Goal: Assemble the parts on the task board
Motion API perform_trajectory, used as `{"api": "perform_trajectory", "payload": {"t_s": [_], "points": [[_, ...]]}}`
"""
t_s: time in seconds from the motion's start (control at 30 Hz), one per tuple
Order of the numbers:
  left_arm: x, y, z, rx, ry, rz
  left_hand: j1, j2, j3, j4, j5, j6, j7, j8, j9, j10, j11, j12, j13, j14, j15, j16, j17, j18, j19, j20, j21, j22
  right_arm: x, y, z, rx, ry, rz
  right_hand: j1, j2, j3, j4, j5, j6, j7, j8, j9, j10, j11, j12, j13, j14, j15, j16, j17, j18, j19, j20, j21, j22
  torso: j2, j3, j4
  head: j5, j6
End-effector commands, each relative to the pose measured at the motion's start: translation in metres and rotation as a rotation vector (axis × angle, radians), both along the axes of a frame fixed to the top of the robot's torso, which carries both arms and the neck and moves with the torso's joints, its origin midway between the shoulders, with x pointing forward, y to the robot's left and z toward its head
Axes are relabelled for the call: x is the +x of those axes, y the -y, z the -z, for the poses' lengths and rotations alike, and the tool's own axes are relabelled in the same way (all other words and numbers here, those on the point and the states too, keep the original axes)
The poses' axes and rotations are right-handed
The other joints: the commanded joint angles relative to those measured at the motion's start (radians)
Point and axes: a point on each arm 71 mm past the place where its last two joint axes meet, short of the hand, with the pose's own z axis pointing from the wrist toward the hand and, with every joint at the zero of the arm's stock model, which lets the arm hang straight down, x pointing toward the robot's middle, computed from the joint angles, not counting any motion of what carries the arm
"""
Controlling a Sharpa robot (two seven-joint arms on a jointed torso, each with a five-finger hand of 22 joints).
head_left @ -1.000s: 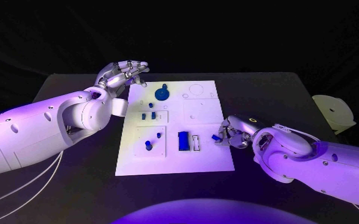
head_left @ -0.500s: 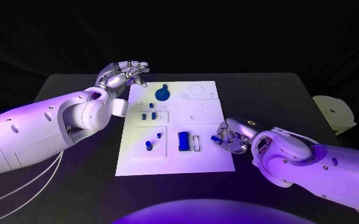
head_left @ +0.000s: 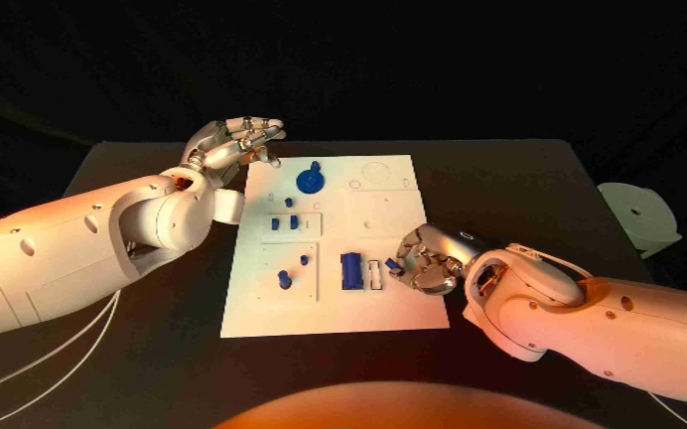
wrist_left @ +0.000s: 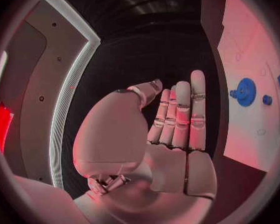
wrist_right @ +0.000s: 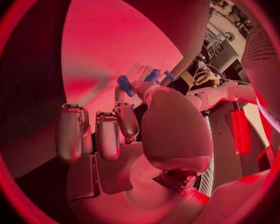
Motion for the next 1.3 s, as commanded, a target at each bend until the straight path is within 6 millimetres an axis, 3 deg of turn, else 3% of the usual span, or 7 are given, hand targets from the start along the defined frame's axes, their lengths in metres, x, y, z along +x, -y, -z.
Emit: {"api": "perform_trajectory", "payload": {"t_s": [0.03,0.3,0.57,0.93,1.13,1.2,1.3], "points": [[-0.001,0.003,-0.001,-0.008,0.008,0.019,-0.009,0.001,0.001,0.004,0.002,-0.008,-0.002,0.007,0.001,-0.007,0.001,0.007,0.001,-0.007,0.001,0.005,-0.002,0.015,0.004,0.006,-0.004,-0.001,0.000,-0.003,0.002,0.052,-0.035,0.011,-0.016,0.000,0.172,-0.177,0.005,0.001,-0.012,0.005,0.001,0.003,0.001,0.003,0.016,0.071,0.000,0.004,0.084,-0.001,0.024,0.004,0.004,0.204,0.000,-0.0004,0.0002,0.001,0.001],[-0.001,0.004,-0.001,-0.009,0.006,0.020,-0.009,0.001,0.001,0.004,0.002,-0.008,-0.002,0.007,0.001,-0.007,0.001,0.007,0.001,-0.007,0.001,0.005,-0.002,0.015,0.004,0.006,-0.004,-0.001,0.002,-0.010,0.008,0.066,-0.091,0.006,-0.110,0.011,0.128,-0.140,0.039,0.021,-0.020,0.006,-0.002,0.017,-0.005,0.033,0.041,0.074,-0.004,0.009,0.096,-0.003,0.029,0.000,0.015,0.207,0.000,-0.0001,0.0006,0.001,0.001],[-0.001,0.005,-0.001,-0.009,0.004,0.023,-0.009,0.001,0.001,0.004,0.002,-0.008,-0.002,0.007,0.001,-0.007,0.001,0.007,0.001,-0.007,0.001,0.005,-0.002,0.015,0.004,0.006,-0.004,-0.001,0.004,-0.016,0.015,0.058,-0.123,-0.005,-0.160,0.018,0.089,-0.110,0.048,0.036,-0.023,0.002,-0.008,0.024,-0.008,0.049,0.055,0.075,-0.007,0.012,0.102,-0.004,0.031,-0.002,0.021,0.209,0.001,0.0004,0.0005,0.003,-0.001],[-0.001,0.005,-0.001,-0.009,0.002,0.026,-0.009,0.000,0.002,0.003,0.002,-0.009,-0.002,0.008,0.001,-0.009,0.001,0.007,0.001,-0.008,0.001,0.005,-0.002,0.015,0.004,0.006,-0.004,-0.001,0.006,-0.019,0.019,0.049,-0.129,-0.010,-0.179,0.020,0.067,-0.096,0.036,0.042,-0.024,-0.001,-0.013,0.028,-0.009,0.057,0.062,0.075,-0.008,0.012,0.103,-0.004,0.031,-0.004,0.021,0.209,0.001,0.0006,0.0001,0.005,-0.002],[-0.001,0.005,-0.001,-0.008,0.001,0.025,-0.009,0.001,0.002,0.004,0.002,-0.010,-0.002,0.009,0.001,-0.010,0.001,0.008,0.001,-0.008,0.001,0.005,-0.002,0.015,0.005,0.006,-0.004,-0.001,0.006,-0.021,0.020,0.048,-0.122,-0.014,-0.208,0.016,0.033,-0.070,-0.026,0.049,-0.023,-0.006,-0.019,0.028,-0.008,0.058,0.065,0.075,-0.007,0.012,0.103,-0.004,0.031,-0.003,0.021,0.208,0.001,0.0007,-0.0001,0.006,-0.004],[0.000,0.006,-0.001,-0.008,0.000,0.025,-0.009,0.001,0.002,0.004,0.002,-0.010,-0.002,0.009,0.001,-0.010,0.001,0.008,0.001,-0.008,0.001,0.005,-0.002,0.015,0.005,0.006,-0.004,-0.001,0.006,-0.021,0.020,0.049,-0.121,-0.015,-0.219,0.010,0.013,-0.060,0.000,0.051,-0.023,-0.007,-0.020,0.028,-0.007,0.058,0.065,0.075,-0.007,0.012,0.103,-0.005,0.032,-0.003,0.022,0.209,0.001,0.0004,0.0001,0.008,-0.004],[0.000,0.006,0.000,-0.008,-0.001,0.026,-0.009,0.001,0.002,0.004,0.002,-0.010,-0.002,0.009,0.001,-0.010,0.001,0.008,0.001,-0.008,0.001,0.005,-0.002,0.015,0.005,0.006,-0.004,-0.001,0.006,-0.022,0.019,0.049,-0.120,-0.017,-0.223,0.008,0.003,-0.055,0.003,0.053,-0.023,-0.008,-0.021,0.028,-0.007,0.059,0.066,0.075,-0.007,0.012,0.103,-0.004,0.031,-0.003,0.021,0.208,0.001,-0.0003,-0.0003,0.009,-0.005]]}}
